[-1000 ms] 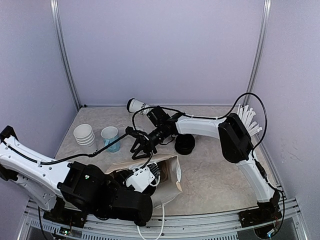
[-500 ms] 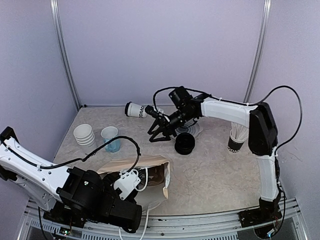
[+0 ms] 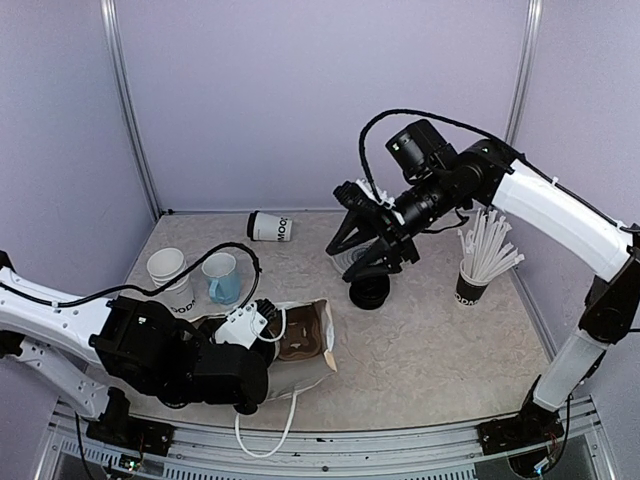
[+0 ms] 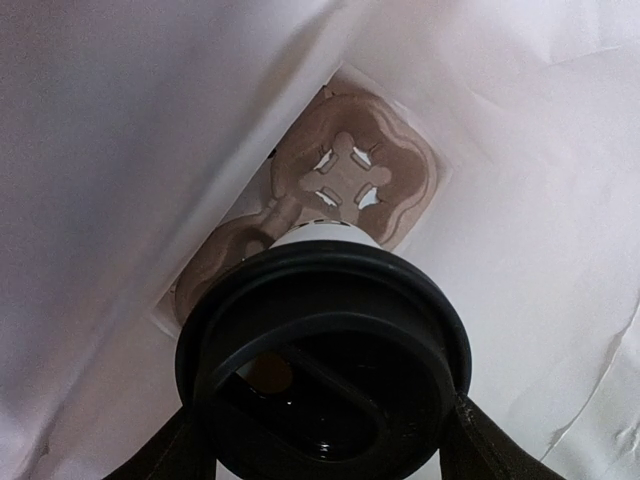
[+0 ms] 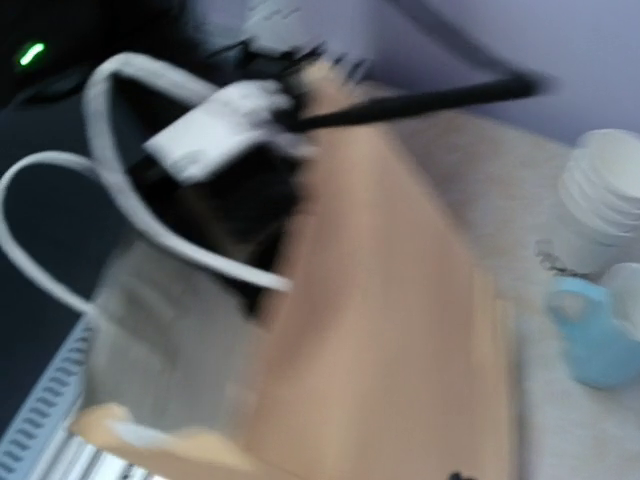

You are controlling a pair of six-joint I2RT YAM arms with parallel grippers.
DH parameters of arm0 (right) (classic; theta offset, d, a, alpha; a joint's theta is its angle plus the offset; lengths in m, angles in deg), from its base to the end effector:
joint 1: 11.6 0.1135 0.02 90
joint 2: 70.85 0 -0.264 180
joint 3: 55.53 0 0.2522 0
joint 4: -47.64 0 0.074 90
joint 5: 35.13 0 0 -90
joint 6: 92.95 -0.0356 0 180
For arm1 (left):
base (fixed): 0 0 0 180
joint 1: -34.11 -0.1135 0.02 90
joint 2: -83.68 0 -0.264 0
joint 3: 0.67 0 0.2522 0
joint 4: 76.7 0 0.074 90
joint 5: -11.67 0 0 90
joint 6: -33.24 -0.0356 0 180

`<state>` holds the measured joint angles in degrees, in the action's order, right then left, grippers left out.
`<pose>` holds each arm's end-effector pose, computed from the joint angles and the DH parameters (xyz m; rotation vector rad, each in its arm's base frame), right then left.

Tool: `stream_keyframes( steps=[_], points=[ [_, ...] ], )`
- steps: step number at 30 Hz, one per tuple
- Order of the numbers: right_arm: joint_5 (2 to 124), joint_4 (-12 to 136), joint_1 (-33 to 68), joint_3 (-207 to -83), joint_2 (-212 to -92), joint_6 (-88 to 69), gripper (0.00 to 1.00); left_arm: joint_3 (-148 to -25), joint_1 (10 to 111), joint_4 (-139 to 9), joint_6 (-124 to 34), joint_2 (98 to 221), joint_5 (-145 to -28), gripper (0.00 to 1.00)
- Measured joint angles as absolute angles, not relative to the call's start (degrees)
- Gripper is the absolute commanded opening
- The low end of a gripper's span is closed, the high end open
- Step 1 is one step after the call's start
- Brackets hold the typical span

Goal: Pack the takeout coffee

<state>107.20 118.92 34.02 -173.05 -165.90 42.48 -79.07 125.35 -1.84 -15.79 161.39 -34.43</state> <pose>0.2172 0.2622 0.4008 -1.8659 1.2593 1.0890 0.0194 -0.2436 0.2786 0.8732 2.1691 0.0844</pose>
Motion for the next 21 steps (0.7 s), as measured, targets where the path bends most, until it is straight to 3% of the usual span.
stream_keyframes(
  steps=[7, 21],
  points=[
    [100.62, 119.42, 45.21, -171.44, -166.16, 42.43, 0.51, -78.3, 125.09, -3.87, -16.51, 160.95, -35.06, 0.42],
    [93.56, 115.31, 53.41, -171.79, -168.02, 39.4, 0.51, -78.22, 125.09, -5.88, -16.55, 162.48, -36.0, 0.42]
  ],
)
